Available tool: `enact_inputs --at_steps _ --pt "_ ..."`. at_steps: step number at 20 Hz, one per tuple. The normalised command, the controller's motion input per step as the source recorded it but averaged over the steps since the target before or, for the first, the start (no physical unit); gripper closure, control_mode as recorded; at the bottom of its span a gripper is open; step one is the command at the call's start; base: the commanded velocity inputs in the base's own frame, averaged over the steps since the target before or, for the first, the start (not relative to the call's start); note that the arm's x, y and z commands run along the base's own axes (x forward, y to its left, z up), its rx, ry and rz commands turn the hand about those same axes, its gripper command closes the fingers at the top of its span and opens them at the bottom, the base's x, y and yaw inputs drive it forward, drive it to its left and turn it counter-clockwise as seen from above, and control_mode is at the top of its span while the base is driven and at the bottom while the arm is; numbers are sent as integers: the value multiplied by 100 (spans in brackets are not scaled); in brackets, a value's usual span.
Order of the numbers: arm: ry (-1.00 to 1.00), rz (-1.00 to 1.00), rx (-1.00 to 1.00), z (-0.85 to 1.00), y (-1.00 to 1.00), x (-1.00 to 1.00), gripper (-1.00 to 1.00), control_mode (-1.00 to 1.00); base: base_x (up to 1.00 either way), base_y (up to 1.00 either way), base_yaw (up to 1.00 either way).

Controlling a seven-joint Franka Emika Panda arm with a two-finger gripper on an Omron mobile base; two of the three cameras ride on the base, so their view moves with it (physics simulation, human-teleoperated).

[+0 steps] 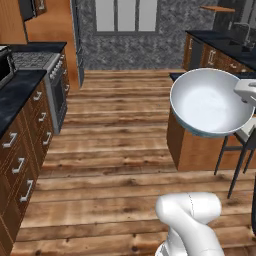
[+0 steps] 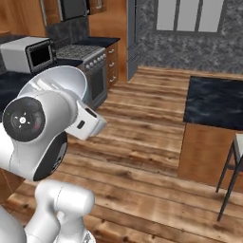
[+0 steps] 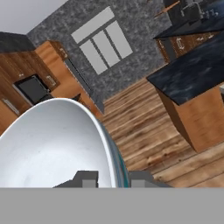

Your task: Pick up the bowls from the cabinet and place each bowl in front of a stool on the dining counter.

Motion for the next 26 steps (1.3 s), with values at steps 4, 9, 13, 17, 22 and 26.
enact_inputs --at_steps 4,9,13,17,22,26 --pt "0 0 0 0 0 0 100 100 0 -58 -15" --pt "0 0 0 0 0 0 100 100 0 -91 -8" --pt "0 0 0 0 0 0 100 100 0 -100 -1" --pt "0 0 0 0 0 0 100 100 1 -100 0" --pt "0 0 0 0 0 0 100 100 5 -100 -2" --pt "0 0 0 0 0 0 100 100 7 -100 -5"
